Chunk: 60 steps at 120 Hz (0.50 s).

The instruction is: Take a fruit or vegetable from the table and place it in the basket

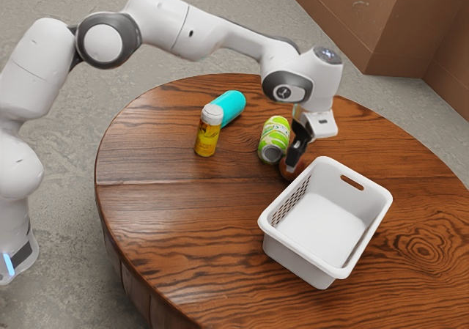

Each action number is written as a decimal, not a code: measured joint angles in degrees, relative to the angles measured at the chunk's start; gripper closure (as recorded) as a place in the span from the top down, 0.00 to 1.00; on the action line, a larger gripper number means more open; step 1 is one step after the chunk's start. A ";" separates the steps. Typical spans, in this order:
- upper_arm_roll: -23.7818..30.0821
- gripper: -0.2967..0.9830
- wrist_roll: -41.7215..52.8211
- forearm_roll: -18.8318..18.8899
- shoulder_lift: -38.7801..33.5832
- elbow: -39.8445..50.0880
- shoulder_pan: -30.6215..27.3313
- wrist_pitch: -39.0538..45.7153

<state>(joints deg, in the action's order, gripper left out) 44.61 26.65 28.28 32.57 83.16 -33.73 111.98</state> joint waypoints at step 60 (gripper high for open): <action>-0.18 0.77 0.29 -1.76 1.30 1.05 -0.02 0.13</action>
<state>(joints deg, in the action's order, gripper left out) 44.44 26.94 26.52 33.87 84.22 -33.75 112.11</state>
